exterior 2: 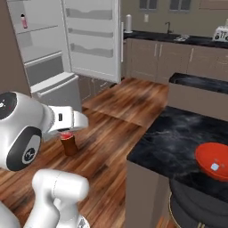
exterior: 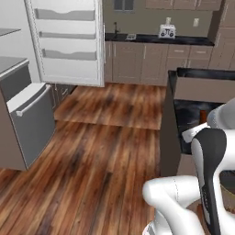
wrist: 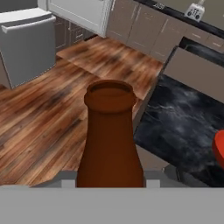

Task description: Open the fridge, grab two sodas, and place both sodas inside the bowl with ice on the dining counter.

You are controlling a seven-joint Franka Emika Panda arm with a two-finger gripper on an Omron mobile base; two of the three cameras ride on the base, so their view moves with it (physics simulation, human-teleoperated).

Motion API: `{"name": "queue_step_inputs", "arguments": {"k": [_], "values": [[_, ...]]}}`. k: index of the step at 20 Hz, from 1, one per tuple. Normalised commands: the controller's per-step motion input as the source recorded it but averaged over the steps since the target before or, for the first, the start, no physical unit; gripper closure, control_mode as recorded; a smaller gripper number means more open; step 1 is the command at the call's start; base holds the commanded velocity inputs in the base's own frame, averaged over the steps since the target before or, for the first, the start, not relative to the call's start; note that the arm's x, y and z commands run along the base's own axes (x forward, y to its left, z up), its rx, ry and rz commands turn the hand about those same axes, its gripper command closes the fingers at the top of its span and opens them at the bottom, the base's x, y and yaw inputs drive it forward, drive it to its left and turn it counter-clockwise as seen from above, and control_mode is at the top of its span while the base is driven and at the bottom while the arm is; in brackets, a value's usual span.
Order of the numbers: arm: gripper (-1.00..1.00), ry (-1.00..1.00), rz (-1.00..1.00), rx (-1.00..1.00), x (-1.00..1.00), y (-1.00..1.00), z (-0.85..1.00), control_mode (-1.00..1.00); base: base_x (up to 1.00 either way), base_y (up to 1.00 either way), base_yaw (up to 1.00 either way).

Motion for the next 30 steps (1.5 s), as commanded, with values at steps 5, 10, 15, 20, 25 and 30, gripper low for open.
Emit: {"name": "queue_step_inputs", "arguments": {"k": [5, 10, 15, 20, 25, 30], "values": [[1.0, 0.0, 0.0, 0.0, 0.0, 0.0, 0.0, 1.0, -0.12, -0.71, -0.22], [1.0, 0.0, 0.0, 0.0, 0.0, 0.0, 0.0, 1.0, -0.01, -0.74, -0.24], [1.0, 0.0, 0.0, 0.0, 0.0, 0.0, 0.0, 1.0, 0.03, -0.34, -0.31], [1.0, 0.0, 0.0, 0.0, 0.0, 0.0, 0.0, 1.0, 0.18, -0.17, -0.33], [1.0, 0.0, 0.0, 0.0, 0.0, 0.0, 0.0, 1.0, 0.21, -0.31, -0.34], [1.0, 0.0, 0.0, 0.0, 0.0, 0.0, 0.0, 1.0, 0.01, -0.71, -0.26]]}}
